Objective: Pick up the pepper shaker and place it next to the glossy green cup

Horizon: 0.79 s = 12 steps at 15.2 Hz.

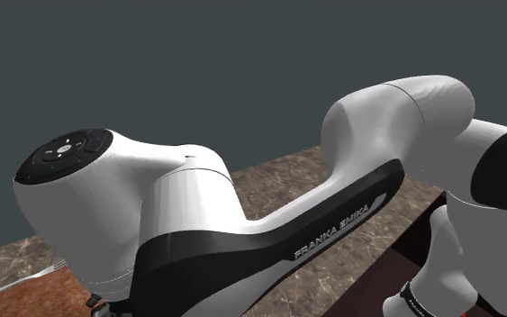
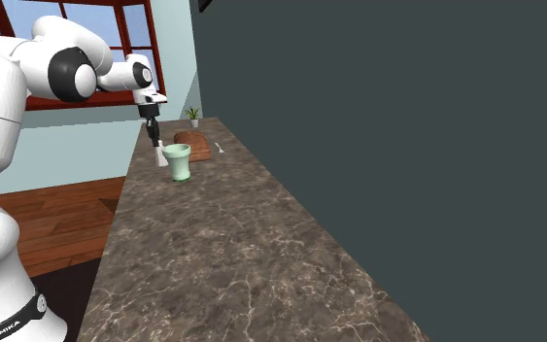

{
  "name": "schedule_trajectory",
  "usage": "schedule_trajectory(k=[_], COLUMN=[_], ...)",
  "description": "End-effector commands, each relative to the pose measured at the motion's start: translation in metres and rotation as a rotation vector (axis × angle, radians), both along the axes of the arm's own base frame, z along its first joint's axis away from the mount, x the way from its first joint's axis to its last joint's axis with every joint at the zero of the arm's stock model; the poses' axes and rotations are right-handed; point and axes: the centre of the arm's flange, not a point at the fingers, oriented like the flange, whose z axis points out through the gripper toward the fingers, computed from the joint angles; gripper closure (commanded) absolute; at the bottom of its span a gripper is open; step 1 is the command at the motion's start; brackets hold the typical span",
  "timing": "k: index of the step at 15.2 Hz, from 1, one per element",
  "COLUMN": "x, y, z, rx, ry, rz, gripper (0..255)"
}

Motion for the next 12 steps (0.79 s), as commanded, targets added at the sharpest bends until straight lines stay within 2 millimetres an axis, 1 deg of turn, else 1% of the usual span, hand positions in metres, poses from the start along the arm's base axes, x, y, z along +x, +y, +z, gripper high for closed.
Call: schedule_trajectory(k=[1,7,12], x=[-0.001,-0.001,-0.001], y=[0.000,0.000,0.000], z=[-0.012,-0.043,-0.043], rx=[0.001,0.001,0.001], ry=[0.000,0.000,0.000], rz=[0.000,0.000,0.000], gripper=[255,255,255])
